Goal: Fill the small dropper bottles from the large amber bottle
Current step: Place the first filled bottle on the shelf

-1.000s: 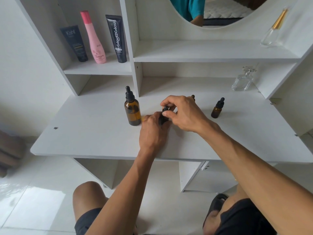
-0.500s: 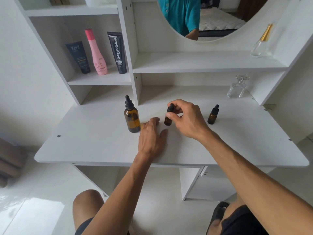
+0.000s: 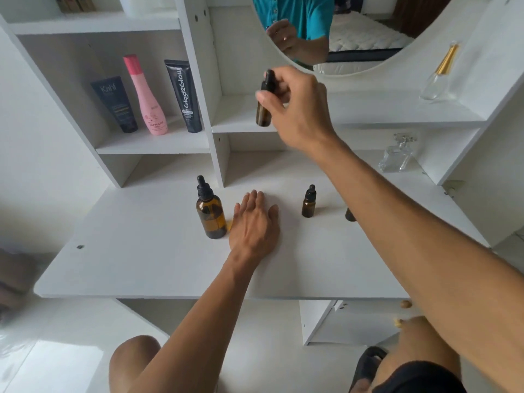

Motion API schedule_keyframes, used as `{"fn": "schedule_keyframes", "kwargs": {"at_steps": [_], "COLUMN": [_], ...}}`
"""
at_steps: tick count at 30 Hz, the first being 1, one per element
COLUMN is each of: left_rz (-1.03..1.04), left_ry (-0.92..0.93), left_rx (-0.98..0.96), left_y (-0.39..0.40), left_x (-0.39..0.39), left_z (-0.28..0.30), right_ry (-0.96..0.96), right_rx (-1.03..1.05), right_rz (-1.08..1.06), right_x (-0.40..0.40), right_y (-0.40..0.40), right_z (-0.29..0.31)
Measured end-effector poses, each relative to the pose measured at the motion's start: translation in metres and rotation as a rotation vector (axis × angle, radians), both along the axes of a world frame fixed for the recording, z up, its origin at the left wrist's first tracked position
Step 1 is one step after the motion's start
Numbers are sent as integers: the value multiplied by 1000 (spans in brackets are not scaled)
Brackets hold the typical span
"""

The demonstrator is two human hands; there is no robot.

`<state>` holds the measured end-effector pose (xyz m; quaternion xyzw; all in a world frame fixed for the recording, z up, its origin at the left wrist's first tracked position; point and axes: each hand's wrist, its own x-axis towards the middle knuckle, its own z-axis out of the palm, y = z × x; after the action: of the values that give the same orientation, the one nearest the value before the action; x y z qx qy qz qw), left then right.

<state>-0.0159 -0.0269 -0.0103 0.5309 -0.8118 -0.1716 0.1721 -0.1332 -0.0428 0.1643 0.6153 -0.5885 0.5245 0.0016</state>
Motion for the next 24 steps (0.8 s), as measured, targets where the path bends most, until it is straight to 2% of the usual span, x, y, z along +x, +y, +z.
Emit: {"fn": "schedule_keyframes", "kwargs": {"at_steps": [10, 24], "left_rz": [2, 11], "left_ry": [-111, -115], "left_rx": [-4, -11], "left_y": [0, 0], "left_x": [-3, -4], "left_z": [-8, -10], "right_ry": [62, 55], "right_rx": [95, 127], "right_rz": [7, 14], "right_x": [19, 26], "right_y": [-86, -103], "right_z": [-4, -10]}}
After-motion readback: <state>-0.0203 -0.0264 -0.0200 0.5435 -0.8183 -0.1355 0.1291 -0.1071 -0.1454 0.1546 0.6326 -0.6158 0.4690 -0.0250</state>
